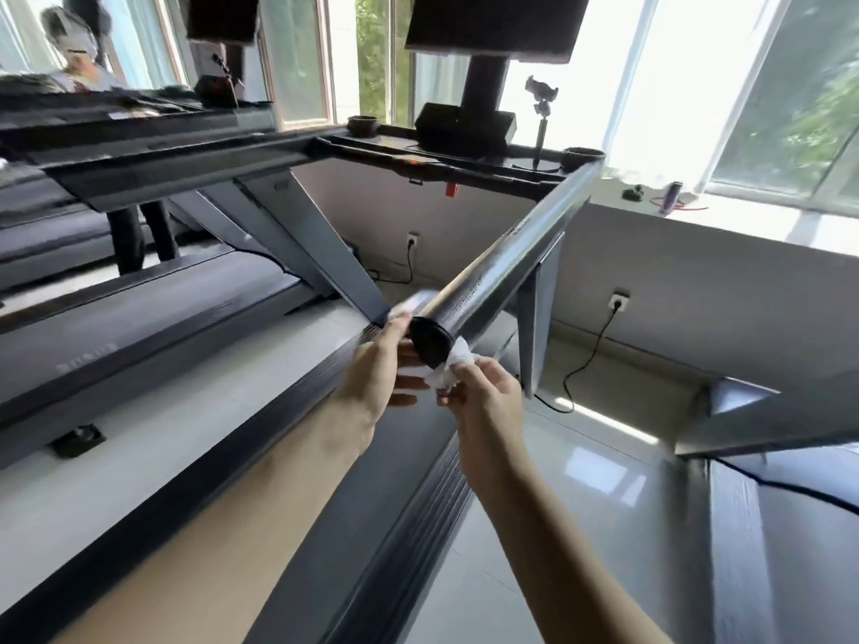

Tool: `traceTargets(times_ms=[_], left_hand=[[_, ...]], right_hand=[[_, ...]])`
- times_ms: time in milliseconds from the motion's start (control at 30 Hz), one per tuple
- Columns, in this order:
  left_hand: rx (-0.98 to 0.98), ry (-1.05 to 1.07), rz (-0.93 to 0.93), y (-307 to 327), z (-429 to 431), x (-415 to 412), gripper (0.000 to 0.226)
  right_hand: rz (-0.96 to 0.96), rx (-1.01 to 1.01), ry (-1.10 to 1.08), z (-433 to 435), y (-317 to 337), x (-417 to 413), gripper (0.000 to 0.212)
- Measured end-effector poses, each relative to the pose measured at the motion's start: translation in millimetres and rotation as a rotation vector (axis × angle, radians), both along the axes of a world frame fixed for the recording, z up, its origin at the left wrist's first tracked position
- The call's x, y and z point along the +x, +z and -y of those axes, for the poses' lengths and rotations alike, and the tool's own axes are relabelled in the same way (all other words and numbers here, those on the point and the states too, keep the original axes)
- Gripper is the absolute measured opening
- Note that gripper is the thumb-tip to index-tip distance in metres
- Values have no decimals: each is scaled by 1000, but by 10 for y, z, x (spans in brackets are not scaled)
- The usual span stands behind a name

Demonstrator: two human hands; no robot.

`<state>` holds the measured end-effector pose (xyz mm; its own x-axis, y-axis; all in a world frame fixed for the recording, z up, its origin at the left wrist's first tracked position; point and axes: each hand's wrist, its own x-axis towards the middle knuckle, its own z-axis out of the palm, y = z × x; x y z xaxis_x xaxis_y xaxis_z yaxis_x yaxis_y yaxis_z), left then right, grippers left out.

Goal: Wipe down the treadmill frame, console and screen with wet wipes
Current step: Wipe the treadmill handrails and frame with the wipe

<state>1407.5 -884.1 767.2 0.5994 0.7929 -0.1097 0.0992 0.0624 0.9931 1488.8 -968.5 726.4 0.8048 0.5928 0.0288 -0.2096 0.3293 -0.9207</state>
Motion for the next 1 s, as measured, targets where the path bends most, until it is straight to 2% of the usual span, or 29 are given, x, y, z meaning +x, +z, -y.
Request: traceTargets(times_ms=[167, 300, 400, 467, 533, 600, 667, 733, 833, 1000], left_hand=[[37, -133, -51, -5, -185, -5, 53], [53, -311, -141, 75, -479, -65, 57], [224, -177, 1, 235, -668, -21, 43], [338, -131, 156, 358, -699, 17, 26], [411, -241, 197, 459, -675, 72, 19], [461, -362, 125, 499, -679, 145, 18], [501, -382, 77, 497, -725, 246, 21], [484, -362, 89, 469, -787, 364, 24], [402, -426, 112, 430, -905, 515, 20], [288, -658, 212, 280, -1277, 780, 9]], right_hand=[[309, -60, -131, 23, 343, 251, 11], [735, -337, -145, -166, 648, 567, 10], [995, -532, -150, -286, 886, 586, 10], [1069, -610, -128, -339, 993, 588, 12], [1044, -652, -71, -348, 1055, 638, 13], [769, -519, 81, -323, 1115, 726, 12], [442, -335, 187, -293, 1165, 782, 14], [343, -275, 173, -322, 1146, 819, 18], [353, -291, 85, -397, 1070, 846, 19], [609, -519, -209, -435, 992, 983, 8]])
